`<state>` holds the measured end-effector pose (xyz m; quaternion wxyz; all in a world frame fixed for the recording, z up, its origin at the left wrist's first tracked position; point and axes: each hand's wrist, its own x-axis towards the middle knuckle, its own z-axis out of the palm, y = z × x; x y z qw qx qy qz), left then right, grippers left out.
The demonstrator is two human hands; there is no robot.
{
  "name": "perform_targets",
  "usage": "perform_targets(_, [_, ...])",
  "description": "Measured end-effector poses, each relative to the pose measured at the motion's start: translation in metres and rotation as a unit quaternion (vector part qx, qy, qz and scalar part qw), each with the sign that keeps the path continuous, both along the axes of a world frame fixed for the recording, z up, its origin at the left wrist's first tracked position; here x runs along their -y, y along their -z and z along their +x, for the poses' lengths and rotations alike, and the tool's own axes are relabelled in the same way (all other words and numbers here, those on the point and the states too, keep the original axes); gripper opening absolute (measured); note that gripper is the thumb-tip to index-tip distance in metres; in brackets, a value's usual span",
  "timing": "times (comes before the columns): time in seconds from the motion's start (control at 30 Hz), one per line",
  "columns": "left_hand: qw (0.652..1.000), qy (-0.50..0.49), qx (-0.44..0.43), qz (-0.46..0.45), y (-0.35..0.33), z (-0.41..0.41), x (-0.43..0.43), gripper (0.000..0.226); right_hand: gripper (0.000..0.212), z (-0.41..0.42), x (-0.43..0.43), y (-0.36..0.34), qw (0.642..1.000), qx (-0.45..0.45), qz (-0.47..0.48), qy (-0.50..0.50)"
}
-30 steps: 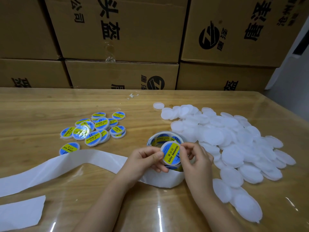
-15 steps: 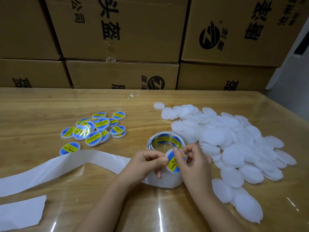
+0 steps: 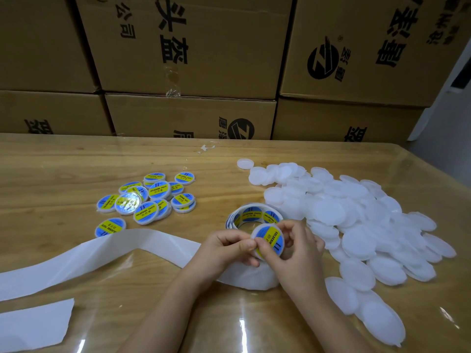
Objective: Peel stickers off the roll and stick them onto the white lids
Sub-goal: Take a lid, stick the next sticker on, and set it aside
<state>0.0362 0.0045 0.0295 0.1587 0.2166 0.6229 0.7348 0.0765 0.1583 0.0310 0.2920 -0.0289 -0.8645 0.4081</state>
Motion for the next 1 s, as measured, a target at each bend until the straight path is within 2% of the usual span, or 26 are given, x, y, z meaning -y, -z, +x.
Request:
perform_targets(0.1, [1.0,-0.018,0.011,0.009,0.002,-0.001,0.0,0.018,0.042,-0.001,0.0,0.0,1.0,-0.012,0.009,-0.009])
perform_targets(0.27, [0.999,-0.036,0.002,0.024,0.005,-0.005,0.0,0.017,0.057,-0.002,-0.002,0.002,0.999,-0.002,0.034,-0.034])
perform_targets(0.37, [0.999,-0.028,-0.007,0.02,0.006,-0.007,0.0,0.011,0.045,-0.002,-0.006,0.004,0.998,0.02,0.032,-0.053])
perform_targets(0.5, [0.999,-0.037,-0.005,0.024,0.006,-0.007,-0.001,0.024,0.044,0.0,-0.003,0.006,0.995,0.028,0.031,-0.087])
perform_targets(0.6, [0.998,-0.055,-0.004,0.021,0.003,-0.006,-0.003,0.02,0.03,0.0,-0.002,0.005,0.995,-0.003,0.017,-0.095])
perform_targets(0.73, [0.997,-0.072,-0.026,-0.009,0.003,-0.004,-0.009,0.022,0.026,0.0,0.0,0.002,0.994,0.002,-0.026,-0.107])
perform_targets(0.9, [0.987,-0.15,-0.055,-0.032,0.006,-0.003,-0.015,0.038,0.043,0.003,0.006,0.001,0.994,0.031,0.007,-0.109])
perform_targets(1.0, [0.977,-0.185,-0.083,-0.064,0.009,-0.004,-0.016,0.032,0.053,0.006,0.01,0.0,0.993,0.035,0.017,-0.112])
